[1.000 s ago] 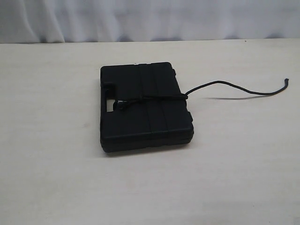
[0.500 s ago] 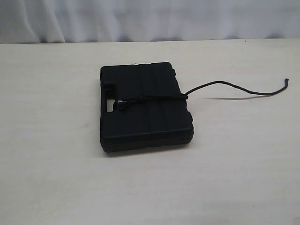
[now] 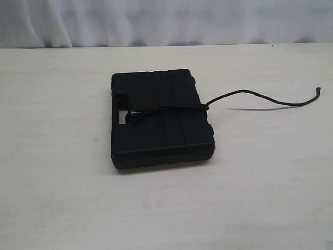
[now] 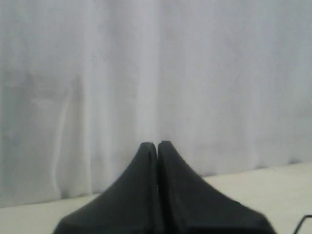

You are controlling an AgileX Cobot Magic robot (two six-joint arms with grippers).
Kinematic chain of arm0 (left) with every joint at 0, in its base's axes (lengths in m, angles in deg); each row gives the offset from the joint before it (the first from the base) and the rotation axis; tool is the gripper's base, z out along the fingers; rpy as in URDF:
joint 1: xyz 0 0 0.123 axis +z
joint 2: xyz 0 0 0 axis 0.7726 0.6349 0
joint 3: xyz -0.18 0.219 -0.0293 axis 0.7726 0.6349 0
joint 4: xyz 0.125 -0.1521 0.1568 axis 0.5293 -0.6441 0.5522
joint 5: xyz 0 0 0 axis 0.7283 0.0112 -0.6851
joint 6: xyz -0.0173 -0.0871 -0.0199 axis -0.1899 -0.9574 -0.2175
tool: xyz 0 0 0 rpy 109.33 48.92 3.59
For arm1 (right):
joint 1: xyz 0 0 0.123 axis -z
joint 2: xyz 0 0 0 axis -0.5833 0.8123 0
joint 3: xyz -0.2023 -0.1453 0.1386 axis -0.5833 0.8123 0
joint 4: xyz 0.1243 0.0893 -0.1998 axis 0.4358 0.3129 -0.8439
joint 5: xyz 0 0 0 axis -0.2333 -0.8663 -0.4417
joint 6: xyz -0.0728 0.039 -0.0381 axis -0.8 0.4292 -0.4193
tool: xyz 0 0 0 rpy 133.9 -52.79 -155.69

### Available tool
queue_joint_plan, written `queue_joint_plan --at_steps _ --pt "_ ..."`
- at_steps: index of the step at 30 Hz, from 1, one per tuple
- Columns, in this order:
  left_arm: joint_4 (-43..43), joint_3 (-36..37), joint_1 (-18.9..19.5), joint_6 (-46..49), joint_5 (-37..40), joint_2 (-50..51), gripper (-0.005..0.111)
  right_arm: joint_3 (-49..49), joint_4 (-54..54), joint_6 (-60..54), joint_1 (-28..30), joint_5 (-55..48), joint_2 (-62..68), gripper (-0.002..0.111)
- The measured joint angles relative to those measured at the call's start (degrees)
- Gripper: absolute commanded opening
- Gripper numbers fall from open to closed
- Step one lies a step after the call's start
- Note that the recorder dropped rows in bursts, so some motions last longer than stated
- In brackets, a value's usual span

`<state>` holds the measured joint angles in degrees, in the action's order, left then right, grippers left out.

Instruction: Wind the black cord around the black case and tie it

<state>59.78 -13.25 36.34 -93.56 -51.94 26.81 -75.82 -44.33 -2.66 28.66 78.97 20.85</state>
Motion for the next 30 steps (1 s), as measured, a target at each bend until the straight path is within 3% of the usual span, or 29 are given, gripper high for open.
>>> queue_joint_plan --at_steps 7,10,30 --pt "0.54 11.34 12.46 -0.62 -9.53 -9.71 0.0 0.0 0.0 0.0 0.0 0.0 0.0 0.004" --pt "0.67 14.6 15.98 -0.62 -11.08 -12.36 0.0 0.0 0.0 0.0 0.0 0.0 0.0 0.004" --pt "3.32 27.9 16.8 5.77 -13.64 -12.97 0.0 0.0 0.0 0.0 0.0 0.0 0.0 0.004"
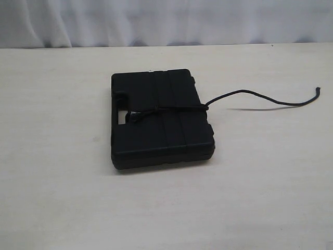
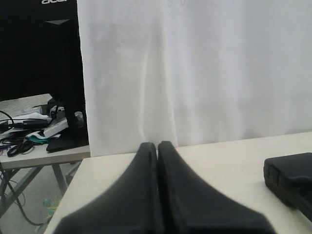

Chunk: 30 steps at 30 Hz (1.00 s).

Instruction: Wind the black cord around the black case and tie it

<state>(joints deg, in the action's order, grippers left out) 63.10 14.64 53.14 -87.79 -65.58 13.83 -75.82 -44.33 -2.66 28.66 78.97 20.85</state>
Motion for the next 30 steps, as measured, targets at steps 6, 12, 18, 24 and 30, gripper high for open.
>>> queue_joint_plan --at_steps 6,12,18,24,30 --pt "0.0 0.0 -0.66 0.82 1.13 0.0 0.0 0.0 0.0 0.0 0.0 0.0 0.0 0.004" --pt "0.0 0.0 -4.77 2.98 2.0 0.0 0.0 0.0 0.0 0.0 0.0 0.0 0.0 0.004" --pt "-0.73 0.0 -5.15 4.52 4.53 0.0 0.0 0.0 0.0 0.0 0.0 0.0 0.0 0.004" --pt "-0.99 0.0 -5.15 5.33 9.91 0.0 0.0 0.0 0.0 0.0 0.0 0.0 0.0 0.004" --pt "-3.86 0.0 -5.15 5.47 12.54 0.0 0.0 0.0 0.0 0.0 0.0 0.0 0.0 0.004"
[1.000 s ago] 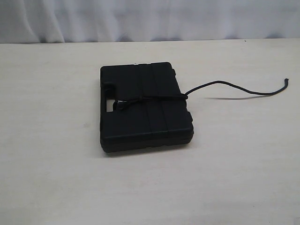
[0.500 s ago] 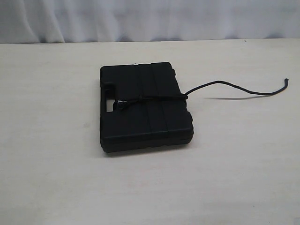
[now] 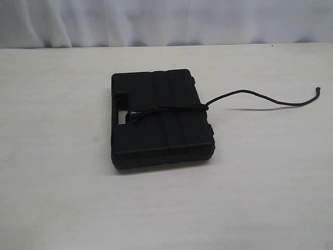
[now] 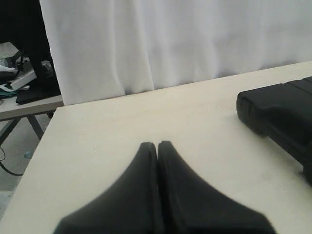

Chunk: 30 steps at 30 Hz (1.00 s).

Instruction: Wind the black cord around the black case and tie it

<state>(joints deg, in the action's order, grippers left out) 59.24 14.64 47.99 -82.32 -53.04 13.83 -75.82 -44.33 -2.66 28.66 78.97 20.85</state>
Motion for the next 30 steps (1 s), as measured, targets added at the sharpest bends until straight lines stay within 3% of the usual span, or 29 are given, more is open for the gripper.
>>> queue_joint_plan --at_steps 11,30 --pt "-1.06 0.0 -0.09 0.0 3.82 0.0 0.0 0.0 0.0 0.0 0.0 0.0 0.0 0.004" --pt "-1.3 0.0 -0.09 0.0 3.82 0.0 0.0 0.0 0.0 0.0 0.0 0.0 0.0 0.004"
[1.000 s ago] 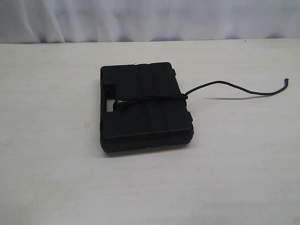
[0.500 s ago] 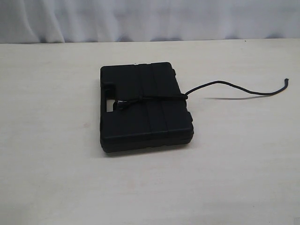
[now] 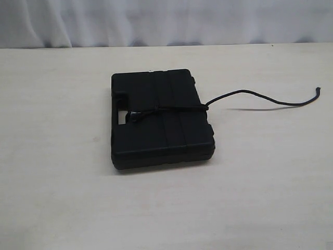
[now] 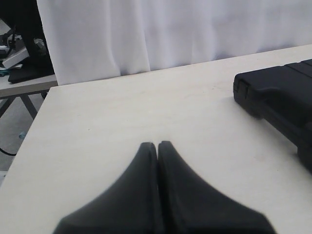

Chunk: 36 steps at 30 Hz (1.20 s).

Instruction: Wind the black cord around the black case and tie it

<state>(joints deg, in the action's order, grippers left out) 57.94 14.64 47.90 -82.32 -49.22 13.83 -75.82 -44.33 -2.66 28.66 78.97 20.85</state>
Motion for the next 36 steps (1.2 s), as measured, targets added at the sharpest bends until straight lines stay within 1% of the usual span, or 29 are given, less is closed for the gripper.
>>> queue_joint_plan --at_steps 15,19,21,28,36 --pt "0.0 0.0 0.0 0.0 0.0 0.0 0.0 0.1 -0.41 -1.52 0.0 0.0 0.0 0.004" --pt "0.0 0.0 0.0 0.0 0.0 0.0 0.0 2.0 -0.8 -1.52 0.0 0.0 -1.82 0.004" --pt "0.0 0.0 0.0 0.0 0.0 0.0 0.0 3.94 -0.8 -1.52 0.0 0.0 -4.2 0.004" --pt "0.0 0.0 0.0 0.0 0.08 0.0 0.0 13.34 -0.8 -2.35 0.0 3.61 -18.78 0.004" --pt "0.0 0.0 0.0 0.0 0.23 0.0 0.0 19.99 -0.8 -6.79 0.0 4.04 -27.63 0.004"
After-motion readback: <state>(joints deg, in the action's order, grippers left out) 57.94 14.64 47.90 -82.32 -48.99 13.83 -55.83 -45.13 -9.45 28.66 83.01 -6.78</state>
